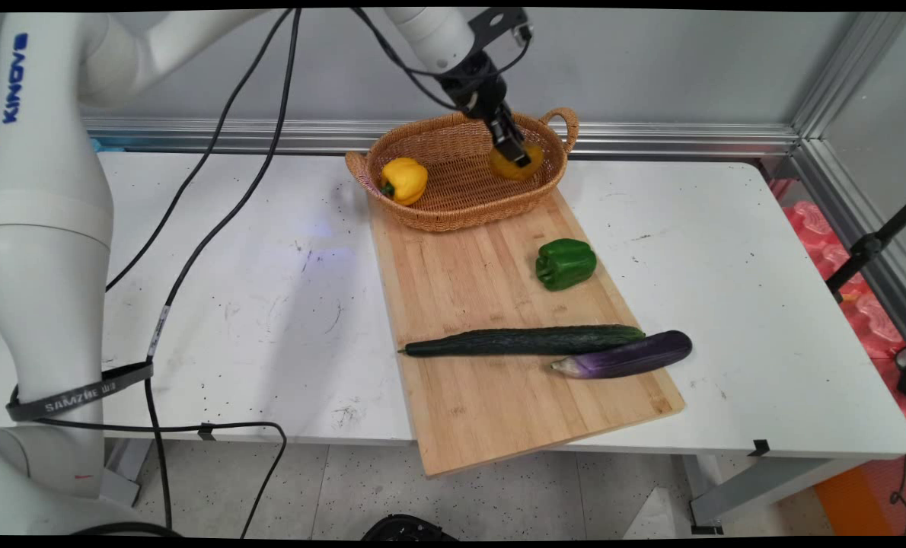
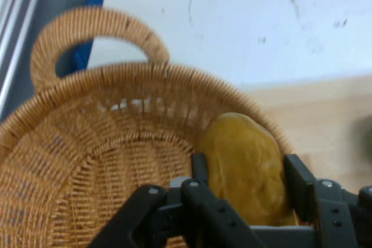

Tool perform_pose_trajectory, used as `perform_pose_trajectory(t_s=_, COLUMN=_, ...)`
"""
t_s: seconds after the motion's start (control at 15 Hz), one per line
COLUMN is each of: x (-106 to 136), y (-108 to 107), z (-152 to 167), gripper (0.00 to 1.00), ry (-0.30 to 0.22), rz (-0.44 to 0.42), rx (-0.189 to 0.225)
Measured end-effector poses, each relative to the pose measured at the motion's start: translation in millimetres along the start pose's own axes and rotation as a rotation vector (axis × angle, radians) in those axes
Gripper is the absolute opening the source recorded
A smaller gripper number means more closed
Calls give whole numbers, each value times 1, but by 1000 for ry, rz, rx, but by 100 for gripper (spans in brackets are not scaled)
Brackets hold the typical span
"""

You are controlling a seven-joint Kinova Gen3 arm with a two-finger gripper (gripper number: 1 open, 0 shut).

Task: Place the picked object on the cutting board

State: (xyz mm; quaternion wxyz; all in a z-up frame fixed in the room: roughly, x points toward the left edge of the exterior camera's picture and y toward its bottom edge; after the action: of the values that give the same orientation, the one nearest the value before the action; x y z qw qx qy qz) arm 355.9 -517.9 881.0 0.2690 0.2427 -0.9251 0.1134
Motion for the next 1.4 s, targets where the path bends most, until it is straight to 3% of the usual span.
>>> perform_pose_trajectory(t_s=0.27, x=25, y=28, z=-24, gripper=0, ry=20, rz=-30, rx=17)
perform_pose_trajectory(t_s=0.53, x=38, y=69, z=-47, gripper=0, ry=16, rz=-72, rx=4)
perform_pose_trajectory(t_s=1.0, x=8, y=145, z=-66, gripper=0, ry=-34, rz=-85, rx=-35)
perform_pose_trajectory(t_s=1.4, x=-27, y=188, z=-59, gripper=0, ry=-81, rz=-53, rx=-41)
